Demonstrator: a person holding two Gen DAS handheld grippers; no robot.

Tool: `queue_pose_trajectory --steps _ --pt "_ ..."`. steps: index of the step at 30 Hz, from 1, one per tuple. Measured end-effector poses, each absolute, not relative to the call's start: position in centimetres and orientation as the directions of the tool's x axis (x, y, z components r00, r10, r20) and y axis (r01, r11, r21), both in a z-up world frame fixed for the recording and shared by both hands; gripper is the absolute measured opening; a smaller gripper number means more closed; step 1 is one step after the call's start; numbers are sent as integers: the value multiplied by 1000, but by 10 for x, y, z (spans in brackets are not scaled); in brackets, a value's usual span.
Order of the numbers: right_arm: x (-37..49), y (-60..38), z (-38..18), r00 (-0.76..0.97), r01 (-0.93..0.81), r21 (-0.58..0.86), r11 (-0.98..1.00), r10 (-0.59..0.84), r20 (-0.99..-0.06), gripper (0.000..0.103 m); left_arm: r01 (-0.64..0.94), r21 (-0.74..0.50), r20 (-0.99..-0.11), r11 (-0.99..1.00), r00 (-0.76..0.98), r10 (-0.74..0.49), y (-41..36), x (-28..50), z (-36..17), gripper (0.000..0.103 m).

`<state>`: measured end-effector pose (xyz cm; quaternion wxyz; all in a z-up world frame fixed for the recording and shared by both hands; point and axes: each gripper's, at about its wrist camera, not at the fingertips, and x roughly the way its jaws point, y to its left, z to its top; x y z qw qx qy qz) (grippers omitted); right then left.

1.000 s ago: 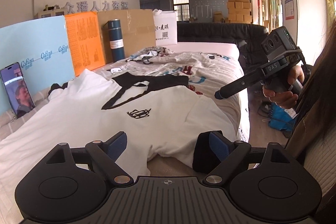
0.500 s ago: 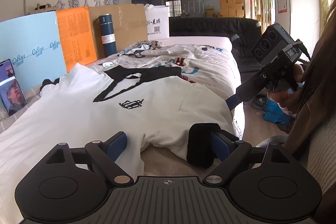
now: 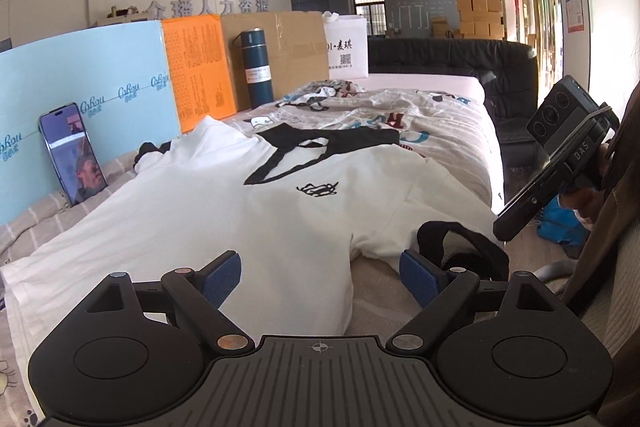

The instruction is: Fold clothes

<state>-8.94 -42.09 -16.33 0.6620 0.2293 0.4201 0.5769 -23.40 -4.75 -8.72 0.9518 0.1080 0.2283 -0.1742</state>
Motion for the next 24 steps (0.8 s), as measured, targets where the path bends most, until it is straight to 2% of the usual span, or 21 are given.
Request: queue_pose_trajectory --steps 5,8,11,12,13,16,20,24 --pt "-91 -424 -166 -22 -556 807 198 968 -252 42 353 136 -483 926 839 -250 -47 -240 -93 89" --pt "-90 -421 -168 -40 -543 824 162 975 -218 54 337 142 -489 931 842 -230 -47 -244 -96 89" --pt "-90 -418 -168 -57 -542 827 151 975 -215 53 320 148 -495 936 843 -210 -46 -248 -100 89" --pt "-90 -418 -168 -62 -541 828 150 974 -217 45 314 150 -497 937 844 -204 -46 -249 -101 89" --pt "-91 -418 -168 -61 -544 824 160 972 -229 29 309 152 -499 939 844 -197 -46 -250 -102 89" --pt "-95 -418 -169 -57 -563 807 180 965 -255 8 290 163 -507 943 845 -172 -42 -256 -103 89" --pt "-99 -424 -149 -27 -643 753 140 978 -205 4 263 188 -521 946 843 -131 -30 -269 -100 89" --pt "-82 -438 -126 56 -679 727 102 995 -87 2 236 213 -535 948 840 -89 -18 -281 -97 88"
